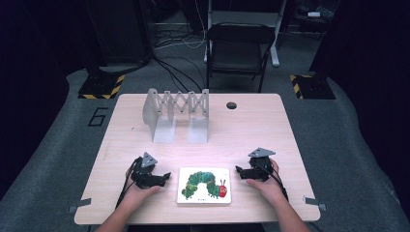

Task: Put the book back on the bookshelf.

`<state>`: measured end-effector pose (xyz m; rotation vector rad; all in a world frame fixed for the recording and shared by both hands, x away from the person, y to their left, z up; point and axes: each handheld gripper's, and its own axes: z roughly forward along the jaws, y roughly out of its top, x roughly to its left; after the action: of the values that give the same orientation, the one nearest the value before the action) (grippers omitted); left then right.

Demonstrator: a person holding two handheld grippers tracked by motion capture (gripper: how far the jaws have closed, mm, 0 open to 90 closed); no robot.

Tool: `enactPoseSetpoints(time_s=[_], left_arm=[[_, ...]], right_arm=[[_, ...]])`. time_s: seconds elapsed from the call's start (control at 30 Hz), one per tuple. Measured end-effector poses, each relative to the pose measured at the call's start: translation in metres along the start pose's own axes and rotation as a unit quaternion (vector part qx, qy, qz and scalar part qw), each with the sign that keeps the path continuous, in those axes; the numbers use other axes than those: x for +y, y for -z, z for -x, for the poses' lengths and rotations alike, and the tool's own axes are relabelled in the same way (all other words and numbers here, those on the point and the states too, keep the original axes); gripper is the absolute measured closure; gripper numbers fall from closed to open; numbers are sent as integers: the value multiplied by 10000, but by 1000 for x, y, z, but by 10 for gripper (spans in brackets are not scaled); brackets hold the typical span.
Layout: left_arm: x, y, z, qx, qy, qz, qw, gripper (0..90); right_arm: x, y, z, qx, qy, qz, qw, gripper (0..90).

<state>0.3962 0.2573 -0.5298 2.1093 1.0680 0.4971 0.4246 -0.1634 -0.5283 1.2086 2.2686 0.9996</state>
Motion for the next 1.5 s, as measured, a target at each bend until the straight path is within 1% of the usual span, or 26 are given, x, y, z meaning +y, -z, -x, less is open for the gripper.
enactPoseSetpoints(time_s=[0.13, 0.23, 0.37, 0.43, 0.47, 0.5, 0.57, 0.6, 0.63, 0.67, 0.73, 0.77, 0.8, 0.87, 0.9, 0.93, 0.97, 1.0, 1.07, 1.1, 1.17, 1.2, 1.3, 1.37, 1.4, 1.5], left_arm=[[0, 0, 1, -11, 18, 6, 10000, 126], [1, 1, 1, -29, 12, -66, 10000, 134], [1, 0, 4, -5, 44, 5, 10000, 150], [1, 0, 5, 47, 64, 39, 10000, 172], [2, 0, 5, 1, 51, 23, 10000, 172], [4, 2, 4, -53, 9, -106, 9999, 227], [4, 2, 6, -27, -13, -74, 10000, 234], [5, 3, 7, -68, -14, -160, 9998, 235], [5, 3, 7, -68, -14, -160, 9998, 240], [7, 4, 6, -81, -54, -236, 9997, 256], [8, 4, 6, -70, 2, -235, 9997, 275], [8, 4, 6, -49, -36, -244, 9997, 296], [8, 5, 4, -83, 13, -278, 9996, 314], [9, 6, 4, -82, 71, -271, 9996, 326], [10, 8, 3, -119, 107, -353, 9992, 394], [10, 10, 4, -196, 207, -344, 9990, 407], [10, 10, 4, -196, 207, -344, 9990, 411], [11, 14, 4, -308, 145, -411, 9986, 411], [12, 20, 9, -435, 143, -383, 9982, 410], [13, 21, 11, -461, 178, -354, 9982, 409], [13, 23, 11, -453, 178, -328, 9983, 409], [14, 26, 12, -559, 376, -273, 9974, 409], [16, 30, 12, -568, 370, -213, 9975, 411], [16, 32, 11, -668, 477, -156, 9965, 422], [16, 32, 11, -673, 501, -142, 9964, 422], [16, 32, 12, -614, 503, -155, 9967, 417]], right_arm=[[0, 0, 0, 0, -13, -5, 10000, 144], [0, 0, 0, -2, -4, 0, 10000, 144], [-1, 1, -2, -28, -101, 25, 9999, 160], [-1, 2, -1, -1, -74, -4, 10000, 166], [-1, 2, -2, -24, -85, 2, 10000, 177], [-1, 4, -2, -47, -73, -62, 9999, 202], [0, 5, -3, -48, -80, -94, 9999, 208], [1, 4, -2, -69, -4, -97, 9999, 214], [1, 4, -2, -69, -4, -97, 9999, 214], [2, 5, -4, -66, -141, -151, 9998, 246], [2, 6, -5, -55, -150, -166, 9997, 265], [3, 6, -7, -89, -256, -174, 9995, 288], [5, 8, -6, -66, -141, -284, 9995, 337], [6, 9, -7, -74, -182, -313, 9993, 347], [6, 9, -8, -65, -111, -346, 9993, 369], [7, 10, -9, -71, -97, -334, 9994, 376], [7, 10, -9, -71, -97, -334, 9994, 376], [8, 11, -10, -43, -68, -357, 9993, 382], [11, 13, -14, 87, -72, -430, 9990, 413], [12, 13, -15, 128, -51, -489, 9987, 422], [12, 13, -16, 102, -33, -526, 9986, 435], [13, 13, -18, 167, -44, -565, 9983, 447], [15, 16, -19, 237, -80, -548, 9982, 466], [16, 18, -20, 272, -144, -503, 9983, 479], [17, 20, -21, 297, -101, -484, 9983, 491], [18, 23, -24, 344, -130, -505, 9980, 514]])
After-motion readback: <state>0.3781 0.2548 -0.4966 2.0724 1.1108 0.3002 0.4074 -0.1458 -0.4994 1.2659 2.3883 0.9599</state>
